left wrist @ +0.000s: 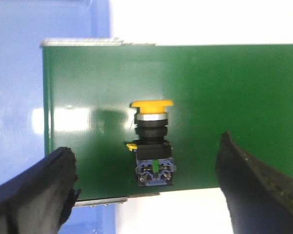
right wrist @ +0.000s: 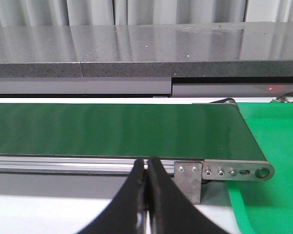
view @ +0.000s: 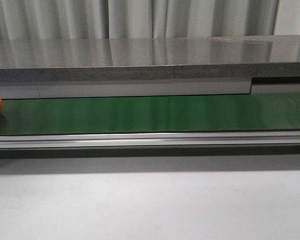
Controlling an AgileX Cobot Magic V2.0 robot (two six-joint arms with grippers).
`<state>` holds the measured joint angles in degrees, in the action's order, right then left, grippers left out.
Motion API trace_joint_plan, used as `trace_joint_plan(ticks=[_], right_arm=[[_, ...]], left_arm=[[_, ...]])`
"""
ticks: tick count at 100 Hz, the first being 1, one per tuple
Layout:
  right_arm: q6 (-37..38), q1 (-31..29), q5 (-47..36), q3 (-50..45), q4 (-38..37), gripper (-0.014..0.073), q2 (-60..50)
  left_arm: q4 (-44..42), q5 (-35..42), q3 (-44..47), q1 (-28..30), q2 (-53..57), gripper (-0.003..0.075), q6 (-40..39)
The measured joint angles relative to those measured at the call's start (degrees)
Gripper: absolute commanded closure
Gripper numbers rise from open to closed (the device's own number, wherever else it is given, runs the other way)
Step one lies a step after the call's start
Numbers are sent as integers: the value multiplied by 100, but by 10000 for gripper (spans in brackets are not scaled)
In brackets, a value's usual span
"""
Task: Move button from left to right
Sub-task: 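Open the left gripper and raise it away from the button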
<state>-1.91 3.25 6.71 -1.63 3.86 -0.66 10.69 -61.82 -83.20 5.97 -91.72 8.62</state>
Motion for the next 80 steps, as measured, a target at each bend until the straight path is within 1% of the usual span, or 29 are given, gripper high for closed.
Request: trace_joint_plan(ticks=[13,27,37,51,65,80], right_arm=[[0,0,0,0,0,660,0],[0,0,0,0,0,660,0],[0,0,0,0,0,660,0],[0,0,0,0,0,660,0],[0,0,0,0,0,660,0],[0,0,0,0,0,660,0]], left_arm=[[9,315,322,-204,605,153,23],[9,902,1088,-527,1431,153,36],[31,1457,1832,-761,2145,153,58],[31,2431,2928,-980,3192,153,66],[39,3470,4066,-1033,4283,153,66],[39,4188,5223,-1042,5474,153,66]])
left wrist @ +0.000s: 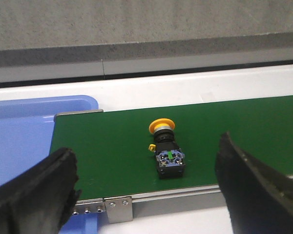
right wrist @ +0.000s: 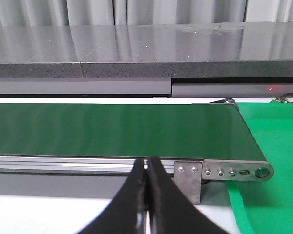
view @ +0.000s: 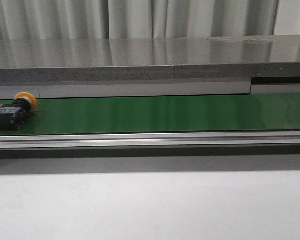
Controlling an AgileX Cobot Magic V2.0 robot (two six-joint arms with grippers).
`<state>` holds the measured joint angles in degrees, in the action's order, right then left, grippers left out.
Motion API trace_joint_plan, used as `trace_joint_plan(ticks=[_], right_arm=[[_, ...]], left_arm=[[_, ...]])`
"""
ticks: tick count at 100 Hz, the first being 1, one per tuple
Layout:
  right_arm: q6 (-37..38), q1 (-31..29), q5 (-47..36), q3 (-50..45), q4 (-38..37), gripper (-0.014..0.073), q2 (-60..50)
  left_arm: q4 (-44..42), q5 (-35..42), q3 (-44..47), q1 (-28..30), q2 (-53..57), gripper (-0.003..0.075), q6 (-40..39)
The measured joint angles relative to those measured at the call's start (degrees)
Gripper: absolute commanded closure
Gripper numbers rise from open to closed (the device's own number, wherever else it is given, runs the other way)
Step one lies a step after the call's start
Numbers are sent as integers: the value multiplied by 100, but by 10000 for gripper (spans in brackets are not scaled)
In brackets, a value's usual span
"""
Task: Move button from left to right
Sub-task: 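Open the left gripper and raise it away from the button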
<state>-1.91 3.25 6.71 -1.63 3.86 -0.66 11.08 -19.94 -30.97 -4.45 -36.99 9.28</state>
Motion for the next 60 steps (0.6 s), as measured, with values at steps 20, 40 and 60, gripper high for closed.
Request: trace_joint_plan(ticks=[20,40,60], right_arm=[[0,0,0,0,0,660,0],[0,0,0,0,0,660,0],[0,0,0,0,0,660,0]], left_arm=[[14,432,1018,0,1380,153,3],[14,961,1588,0,2137,153,13],[28,1274,1667,0,2212,155,13]])
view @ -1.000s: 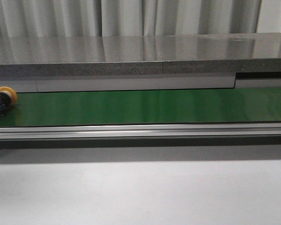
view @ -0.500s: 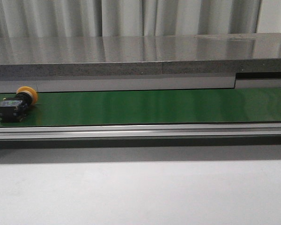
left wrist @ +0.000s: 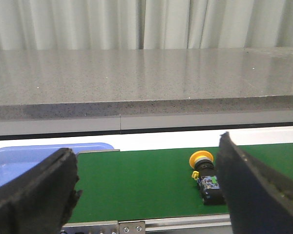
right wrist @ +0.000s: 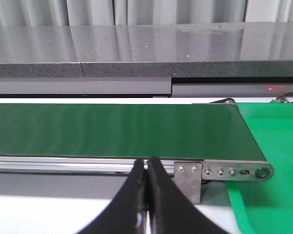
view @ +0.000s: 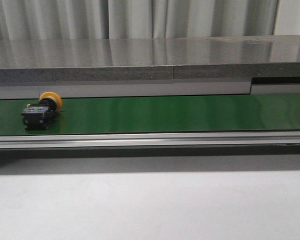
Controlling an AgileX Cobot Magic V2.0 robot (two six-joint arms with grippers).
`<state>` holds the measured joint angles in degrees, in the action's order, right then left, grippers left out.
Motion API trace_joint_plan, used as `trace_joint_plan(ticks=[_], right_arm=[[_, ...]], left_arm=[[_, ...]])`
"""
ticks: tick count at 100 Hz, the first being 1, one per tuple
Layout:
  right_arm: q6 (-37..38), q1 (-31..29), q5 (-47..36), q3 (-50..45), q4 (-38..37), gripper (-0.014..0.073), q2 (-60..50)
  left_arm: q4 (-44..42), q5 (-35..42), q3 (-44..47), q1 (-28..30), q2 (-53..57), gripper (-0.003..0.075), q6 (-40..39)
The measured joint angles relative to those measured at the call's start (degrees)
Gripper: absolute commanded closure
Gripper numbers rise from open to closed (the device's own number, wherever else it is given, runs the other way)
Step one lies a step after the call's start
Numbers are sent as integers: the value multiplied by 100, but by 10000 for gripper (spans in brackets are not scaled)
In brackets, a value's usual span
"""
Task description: Move button from left to right
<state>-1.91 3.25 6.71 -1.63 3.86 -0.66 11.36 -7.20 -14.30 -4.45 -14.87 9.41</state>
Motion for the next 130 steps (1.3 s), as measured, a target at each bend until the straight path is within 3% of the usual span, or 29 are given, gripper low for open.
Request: trace_joint_plan(ticks=[14,21,53,130], right_arm=[[0,0,0,0,0,660,0],[0,0,0,0,0,660,0],[0,0,0,0,0,660,0],[0,0,0,0,0,660,0]], left_arm=[[0,26,0,0,0,160,0],[0,26,0,0,0,211,0],[4,26,0,0,0,743,0],[4,26,0,0,0,741,0]])
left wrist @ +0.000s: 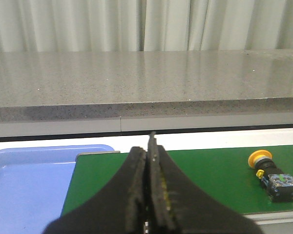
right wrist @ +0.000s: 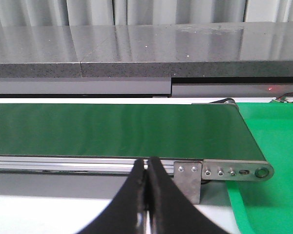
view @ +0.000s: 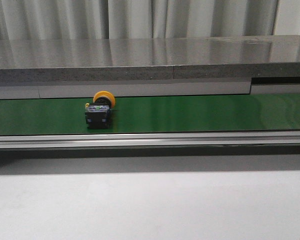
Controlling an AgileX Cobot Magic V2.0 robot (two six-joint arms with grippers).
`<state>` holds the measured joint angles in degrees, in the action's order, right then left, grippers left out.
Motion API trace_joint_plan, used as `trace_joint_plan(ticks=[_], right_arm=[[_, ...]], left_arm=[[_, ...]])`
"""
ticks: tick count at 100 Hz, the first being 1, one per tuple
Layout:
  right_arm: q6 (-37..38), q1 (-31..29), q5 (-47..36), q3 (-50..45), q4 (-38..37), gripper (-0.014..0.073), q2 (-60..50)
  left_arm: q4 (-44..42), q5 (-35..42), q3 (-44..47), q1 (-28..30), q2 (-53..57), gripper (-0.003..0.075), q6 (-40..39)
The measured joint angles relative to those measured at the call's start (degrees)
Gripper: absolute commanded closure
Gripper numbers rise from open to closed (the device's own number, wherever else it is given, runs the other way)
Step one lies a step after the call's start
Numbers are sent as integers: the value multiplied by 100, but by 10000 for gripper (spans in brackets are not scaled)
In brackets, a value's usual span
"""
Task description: Move button from left to right
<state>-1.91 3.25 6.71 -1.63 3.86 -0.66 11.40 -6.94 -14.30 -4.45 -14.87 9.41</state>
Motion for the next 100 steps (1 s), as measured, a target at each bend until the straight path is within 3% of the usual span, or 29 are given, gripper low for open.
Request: trace_joint_plan(ticks=[75,100], right_arm=[[0,0,-145,12,0,660,0],[0,0,615,1042,0,660,176]], left_arm=[[0,0,0,0,0,741,0],[0,0,0,0,0,741,0]])
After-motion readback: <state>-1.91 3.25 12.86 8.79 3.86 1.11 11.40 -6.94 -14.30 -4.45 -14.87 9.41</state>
